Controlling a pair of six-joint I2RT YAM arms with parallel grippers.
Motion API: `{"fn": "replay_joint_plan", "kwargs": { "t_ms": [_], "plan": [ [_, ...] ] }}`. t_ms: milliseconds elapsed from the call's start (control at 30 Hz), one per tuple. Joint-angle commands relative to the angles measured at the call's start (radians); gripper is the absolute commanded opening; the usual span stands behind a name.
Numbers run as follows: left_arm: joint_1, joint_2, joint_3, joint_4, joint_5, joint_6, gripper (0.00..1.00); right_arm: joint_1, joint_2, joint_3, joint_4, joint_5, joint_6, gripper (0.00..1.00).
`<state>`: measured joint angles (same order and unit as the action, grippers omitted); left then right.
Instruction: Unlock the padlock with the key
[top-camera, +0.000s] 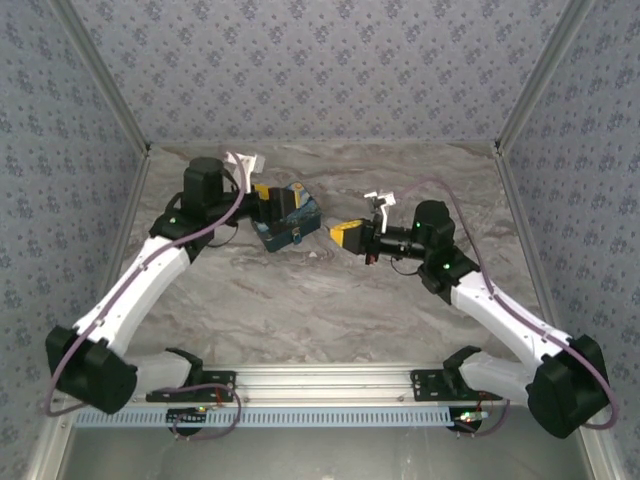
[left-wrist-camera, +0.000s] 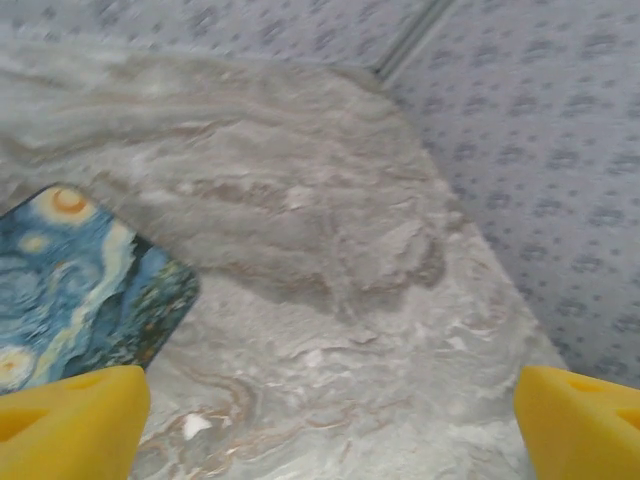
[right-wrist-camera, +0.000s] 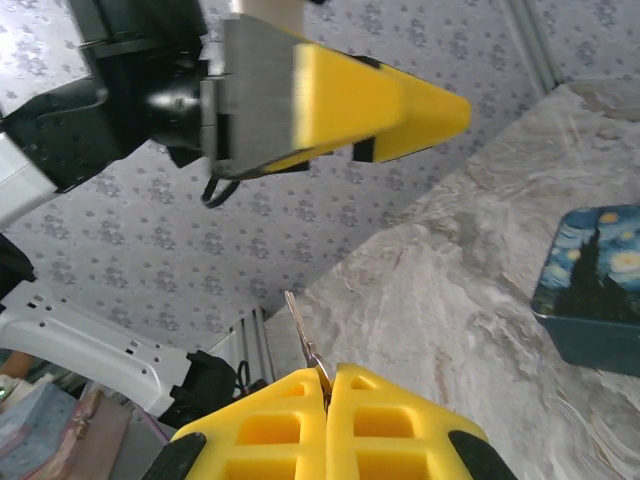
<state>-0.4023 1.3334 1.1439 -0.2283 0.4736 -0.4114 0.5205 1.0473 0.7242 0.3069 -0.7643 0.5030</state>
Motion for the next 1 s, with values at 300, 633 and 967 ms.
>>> {"fn": "replay_joint_plan", "kwargs": {
  "t_ms": [300,633,967],
  "plan": [
    [-0.059,0.407,0.297,-0.121,-0.057,0.042,0.96,-0.035,-0.134,-0.059,-0.195,0.131,-0.033,0.00],
    [-0.115,0.660,0.527,-0.289,-0.152,0.092,0.94,-0.063,-0.197,-0.088,-0.243,0.154,-0.018,0.00],
    [-0.155,0.732,0.548,-0.343,-0.186,0.103,0.92,-0.088,-0.227,-0.101,-0.261,0.161,-0.014,0.00]
  ]
}}
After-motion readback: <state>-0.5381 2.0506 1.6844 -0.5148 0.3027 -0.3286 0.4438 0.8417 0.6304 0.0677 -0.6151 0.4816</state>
